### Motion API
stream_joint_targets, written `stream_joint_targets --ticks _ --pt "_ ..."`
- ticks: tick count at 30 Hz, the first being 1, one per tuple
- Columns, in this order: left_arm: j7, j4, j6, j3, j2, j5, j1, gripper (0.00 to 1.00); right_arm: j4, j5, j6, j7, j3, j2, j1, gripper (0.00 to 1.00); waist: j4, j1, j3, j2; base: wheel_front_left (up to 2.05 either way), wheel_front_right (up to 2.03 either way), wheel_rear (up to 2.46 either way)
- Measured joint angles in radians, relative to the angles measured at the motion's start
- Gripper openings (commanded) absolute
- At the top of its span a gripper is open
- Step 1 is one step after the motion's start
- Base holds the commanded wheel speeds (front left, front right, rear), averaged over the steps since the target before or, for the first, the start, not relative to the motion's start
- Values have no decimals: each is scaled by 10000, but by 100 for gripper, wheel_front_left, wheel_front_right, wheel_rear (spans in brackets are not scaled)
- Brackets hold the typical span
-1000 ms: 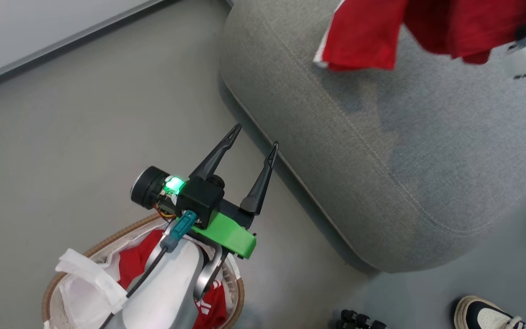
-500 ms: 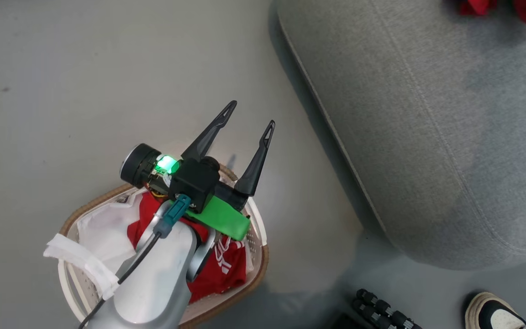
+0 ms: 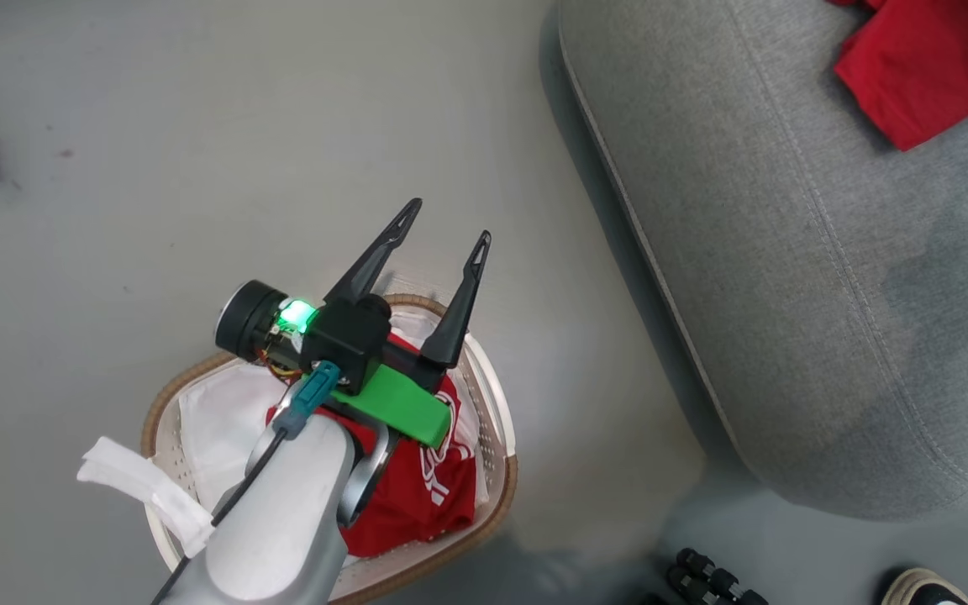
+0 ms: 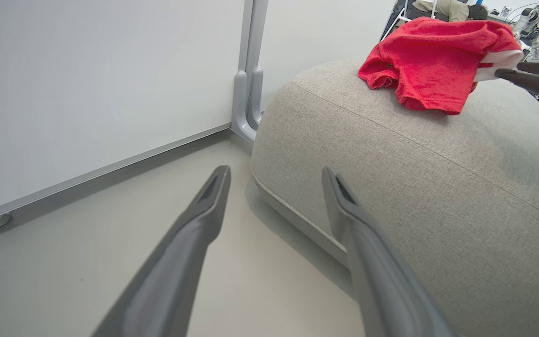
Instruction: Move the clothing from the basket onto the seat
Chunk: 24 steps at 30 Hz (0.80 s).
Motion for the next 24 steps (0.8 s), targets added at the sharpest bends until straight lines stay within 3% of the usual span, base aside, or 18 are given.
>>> stream_joint_targets --ticks 9,24 --pt "0 84 0 936 -230 19 830 100 -886 393 0 0 25 537 2000 100 171 -1 -1086 0 0 0 0" --pt "0 -35 545 2629 -343 69 2052 100 -2685 1647 0 0 2727 1392 2964 100 1586 -2 -2503 -1 0 0 0"
